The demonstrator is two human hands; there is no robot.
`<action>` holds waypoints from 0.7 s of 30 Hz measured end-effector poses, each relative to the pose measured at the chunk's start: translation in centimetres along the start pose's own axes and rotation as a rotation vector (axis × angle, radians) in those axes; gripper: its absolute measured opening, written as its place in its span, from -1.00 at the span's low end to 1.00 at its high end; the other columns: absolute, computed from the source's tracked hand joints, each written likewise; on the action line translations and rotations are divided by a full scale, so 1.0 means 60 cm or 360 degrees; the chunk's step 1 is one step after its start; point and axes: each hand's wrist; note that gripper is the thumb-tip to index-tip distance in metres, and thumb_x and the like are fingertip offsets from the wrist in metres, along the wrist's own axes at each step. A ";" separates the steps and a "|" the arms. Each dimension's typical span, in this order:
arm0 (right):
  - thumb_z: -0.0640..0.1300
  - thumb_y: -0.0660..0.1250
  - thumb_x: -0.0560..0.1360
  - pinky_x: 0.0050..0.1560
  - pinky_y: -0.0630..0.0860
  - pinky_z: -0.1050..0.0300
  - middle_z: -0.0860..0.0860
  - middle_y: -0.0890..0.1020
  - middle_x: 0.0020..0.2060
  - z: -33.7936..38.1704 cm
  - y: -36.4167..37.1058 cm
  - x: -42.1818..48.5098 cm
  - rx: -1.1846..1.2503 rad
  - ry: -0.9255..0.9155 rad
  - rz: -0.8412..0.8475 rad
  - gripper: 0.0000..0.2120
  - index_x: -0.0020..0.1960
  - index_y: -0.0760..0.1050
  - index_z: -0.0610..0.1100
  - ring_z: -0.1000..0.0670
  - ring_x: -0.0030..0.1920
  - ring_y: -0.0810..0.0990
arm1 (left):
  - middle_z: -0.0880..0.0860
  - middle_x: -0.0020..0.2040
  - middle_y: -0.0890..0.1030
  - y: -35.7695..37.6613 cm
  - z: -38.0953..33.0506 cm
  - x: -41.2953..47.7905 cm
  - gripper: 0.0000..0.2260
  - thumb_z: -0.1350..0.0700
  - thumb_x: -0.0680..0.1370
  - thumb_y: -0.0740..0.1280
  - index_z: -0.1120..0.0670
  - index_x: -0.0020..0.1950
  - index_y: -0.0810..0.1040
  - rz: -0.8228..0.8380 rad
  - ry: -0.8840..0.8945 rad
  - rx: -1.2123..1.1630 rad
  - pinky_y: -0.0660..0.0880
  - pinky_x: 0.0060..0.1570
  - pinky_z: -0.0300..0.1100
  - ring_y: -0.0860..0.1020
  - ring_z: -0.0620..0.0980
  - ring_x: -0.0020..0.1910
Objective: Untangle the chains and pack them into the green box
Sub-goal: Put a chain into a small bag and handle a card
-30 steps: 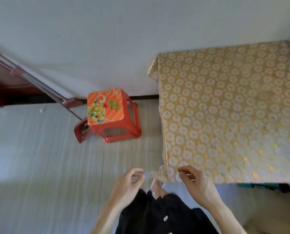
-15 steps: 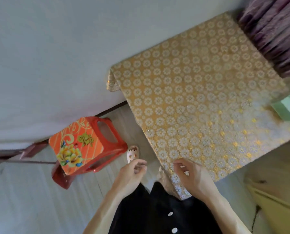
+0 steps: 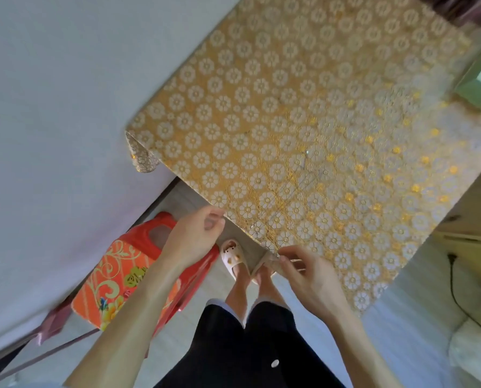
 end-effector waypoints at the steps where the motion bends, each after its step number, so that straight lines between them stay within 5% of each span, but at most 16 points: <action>1: -0.01 0.31 0.60 -0.05 0.58 0.30 0.22 0.68 -0.08 -0.004 0.015 0.011 -0.0014 0.0013 0.0011 -0.88 0.06 0.62 0.10 0.30 -0.08 0.62 | -0.23 0.10 0.58 0.007 0.006 0.015 -0.78 -0.02 0.66 0.26 -0.08 0.29 0.55 -0.0007 0.0039 0.0027 0.46 0.15 -0.21 0.57 -0.18 0.14; 8: 0.04 0.25 0.60 -0.07 0.62 0.09 0.14 0.68 -0.01 -0.026 0.079 0.090 -0.0181 0.0014 0.0018 -0.86 0.06 0.58 0.11 0.15 -0.08 0.65 | 0.00 0.42 0.47 0.065 0.053 0.112 -0.70 0.01 0.66 0.25 0.01 0.38 0.52 -0.0189 0.0378 0.0584 0.30 0.43 0.00 0.36 0.03 0.45; 21: 0.12 0.25 0.60 -0.13 0.61 0.06 0.10 0.65 0.00 0.004 0.132 0.176 -0.0565 0.0079 -0.0252 -0.75 0.11 0.60 0.02 0.01 -0.03 0.64 | 0.12 0.50 0.39 0.135 0.127 0.161 -0.60 0.02 0.62 0.28 0.07 0.46 0.45 -0.0651 0.0671 0.0792 0.32 0.44 0.15 0.32 0.13 0.50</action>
Point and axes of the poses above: each hand's wrist, its own x-axis towards the middle knuckle, its own y-axis out of the palm, z = x × y
